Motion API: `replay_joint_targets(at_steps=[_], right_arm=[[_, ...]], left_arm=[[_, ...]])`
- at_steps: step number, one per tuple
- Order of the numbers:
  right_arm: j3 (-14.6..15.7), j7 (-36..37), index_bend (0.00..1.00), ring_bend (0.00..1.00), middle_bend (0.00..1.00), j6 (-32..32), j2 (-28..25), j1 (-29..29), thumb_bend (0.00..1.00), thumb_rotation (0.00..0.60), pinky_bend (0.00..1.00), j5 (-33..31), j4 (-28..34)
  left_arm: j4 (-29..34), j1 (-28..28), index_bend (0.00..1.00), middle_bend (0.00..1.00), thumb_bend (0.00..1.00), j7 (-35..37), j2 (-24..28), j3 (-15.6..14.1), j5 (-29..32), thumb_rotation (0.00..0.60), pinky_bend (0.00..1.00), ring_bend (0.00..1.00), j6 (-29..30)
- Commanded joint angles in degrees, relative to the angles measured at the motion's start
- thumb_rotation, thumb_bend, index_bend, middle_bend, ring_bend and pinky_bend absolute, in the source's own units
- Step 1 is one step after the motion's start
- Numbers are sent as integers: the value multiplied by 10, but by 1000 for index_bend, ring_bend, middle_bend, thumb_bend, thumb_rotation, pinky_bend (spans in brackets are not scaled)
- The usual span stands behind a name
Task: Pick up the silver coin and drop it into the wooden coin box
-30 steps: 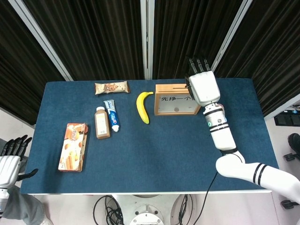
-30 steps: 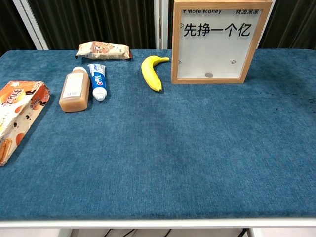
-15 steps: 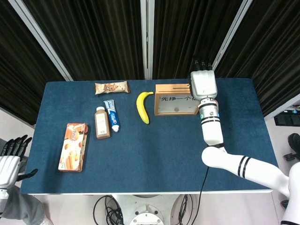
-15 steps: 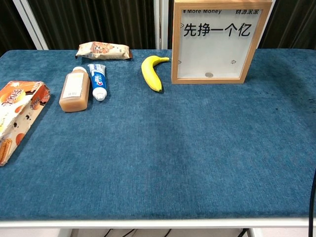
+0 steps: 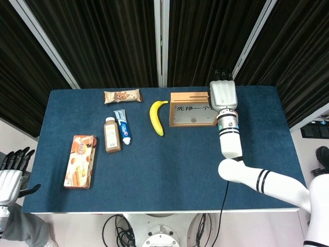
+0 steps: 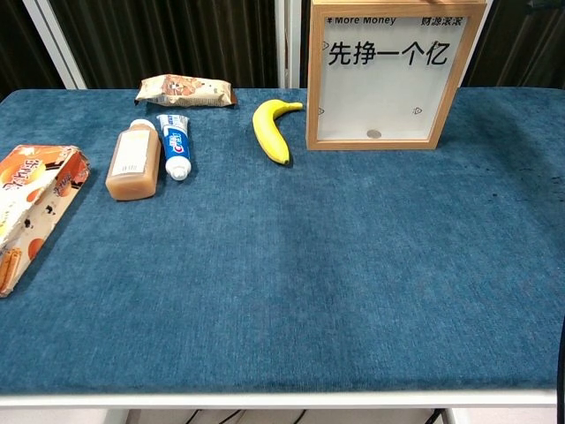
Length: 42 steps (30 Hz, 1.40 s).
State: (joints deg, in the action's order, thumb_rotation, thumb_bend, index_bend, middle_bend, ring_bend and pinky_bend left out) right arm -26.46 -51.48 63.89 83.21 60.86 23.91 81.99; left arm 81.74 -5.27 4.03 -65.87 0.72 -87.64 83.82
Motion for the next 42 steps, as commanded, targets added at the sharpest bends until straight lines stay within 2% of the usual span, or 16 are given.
replay_joint_targets(at_steps=[1,23,28,33,36,39,42], right_arm=[[3,2,779,0,36,1,1,3,347,600,0,-3,-3],[20,17,764,0,36,3,19,21,349,600,0,-16,-30],[22,18,606,0,35,4,18,22,348,600,0,-18,-30],[22,26,260,0,21,3,12,20,341,600,0,-12,-23],[23,31,100,0,15,1,6,18,333,600,0,-9,-16],[25,35,19,0,8,1,-1,14,329,600,0,-7,-7],[26,51,0,0,5,7,-15,5,329,600,0,9,12]], left_arm=[[1,-1,26,0,124,0,1,0,0,600,0,0,-1],[10,-2,26,0,124,5,10,0,1,600,0,0,0],[9,-1,26,0,124,6,11,0,1,600,0,0,1],[9,-1,26,0,124,7,11,0,1,600,0,0,2],[10,-1,26,0,124,7,11,0,1,600,0,0,2],[10,-1,26,0,124,6,11,0,2,600,0,0,3],[12,0,25,0,125,6,11,0,2,600,0,0,3]])
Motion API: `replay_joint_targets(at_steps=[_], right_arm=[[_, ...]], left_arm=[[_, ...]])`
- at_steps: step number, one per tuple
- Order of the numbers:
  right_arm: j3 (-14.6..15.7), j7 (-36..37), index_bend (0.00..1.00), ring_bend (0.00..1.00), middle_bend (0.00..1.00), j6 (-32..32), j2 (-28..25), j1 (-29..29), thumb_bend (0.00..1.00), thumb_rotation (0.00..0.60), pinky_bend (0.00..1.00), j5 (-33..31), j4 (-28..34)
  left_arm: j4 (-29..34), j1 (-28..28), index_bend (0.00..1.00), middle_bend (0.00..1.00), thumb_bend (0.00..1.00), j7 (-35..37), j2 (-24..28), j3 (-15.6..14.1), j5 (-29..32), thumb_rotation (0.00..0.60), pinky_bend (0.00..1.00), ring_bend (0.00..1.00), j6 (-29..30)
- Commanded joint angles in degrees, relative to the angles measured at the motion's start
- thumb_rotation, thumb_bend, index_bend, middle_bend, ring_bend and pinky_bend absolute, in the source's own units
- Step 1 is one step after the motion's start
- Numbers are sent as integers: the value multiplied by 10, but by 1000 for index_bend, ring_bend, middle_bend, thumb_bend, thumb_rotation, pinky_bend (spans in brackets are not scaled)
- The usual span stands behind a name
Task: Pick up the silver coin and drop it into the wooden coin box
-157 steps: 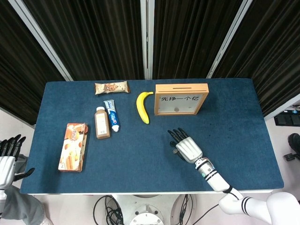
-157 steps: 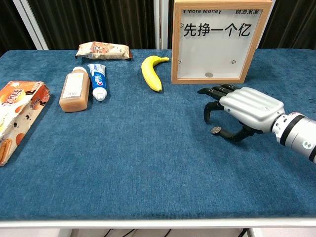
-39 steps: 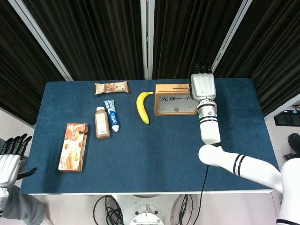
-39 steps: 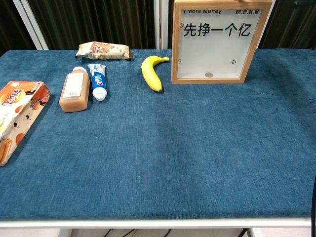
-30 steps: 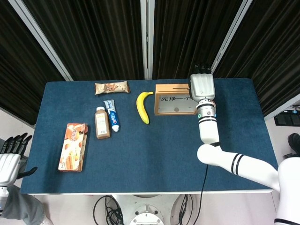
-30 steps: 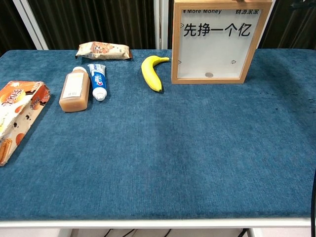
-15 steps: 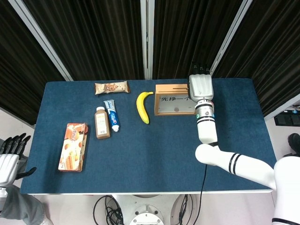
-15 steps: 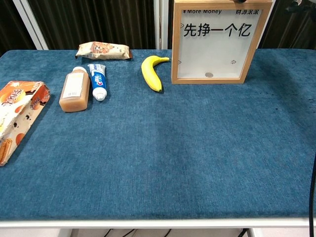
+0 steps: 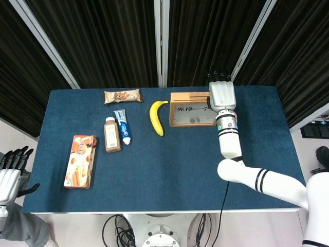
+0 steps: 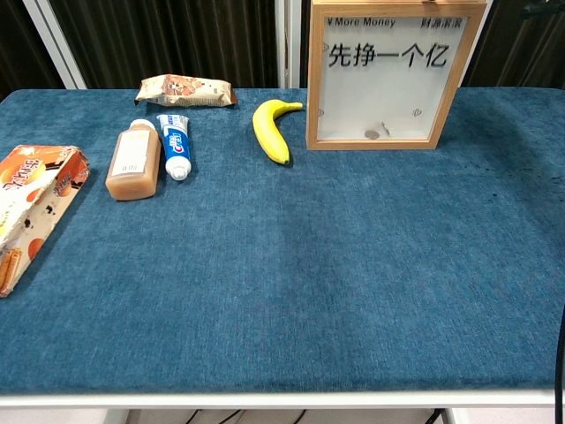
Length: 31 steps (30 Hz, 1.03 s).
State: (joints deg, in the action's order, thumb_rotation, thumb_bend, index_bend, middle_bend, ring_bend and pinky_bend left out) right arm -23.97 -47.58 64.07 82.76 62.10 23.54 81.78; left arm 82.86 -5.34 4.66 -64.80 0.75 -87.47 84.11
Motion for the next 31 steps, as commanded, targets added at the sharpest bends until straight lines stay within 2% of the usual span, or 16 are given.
replay_joint_targets(at_steps=[1,5,7,9,11,15,18,21,25,31], right_arm=[[2,21,0,0,5,9,-16,-13,328,600,0,24,23],[20,67,0,0,5,45,-64,-60,328,600,0,100,92],[45,98,0,0,2,77,-100,-104,327,600,0,157,149],[78,130,0,0,0,108,-131,-149,327,600,0,222,191],[126,172,0,0,0,149,-155,-205,326,600,0,306,211],[221,254,0,0,0,240,-166,-315,326,600,0,450,182],[268,298,0,0,0,292,-153,-381,325,600,0,508,131],[294,322,0,0,0,324,-132,-430,320,600,0,538,81],[314,342,0,0,0,345,-108,-475,315,600,0,568,34],[319,358,0,0,0,342,-95,-510,312,600,0,592,15]], left_arm=[[1,0,26,0,125,-1,0,0,0,600,0,0,1],[3,1,25,0,125,-2,2,0,-1,600,0,0,3],[5,2,26,0,125,-2,2,0,-2,600,0,0,6],[5,2,25,0,124,-3,2,0,-3,600,0,0,7],[6,2,26,0,124,-6,1,1,-5,600,0,0,10],[11,2,26,0,124,-15,-1,0,-10,600,0,0,14],[15,2,25,0,124,-24,-1,0,-11,600,0,0,14],[19,1,26,0,124,-31,-1,0,-13,600,0,0,16],[26,2,26,0,124,-40,0,0,-16,600,0,0,21],[33,4,25,0,124,-48,2,2,-17,600,0,0,27]])
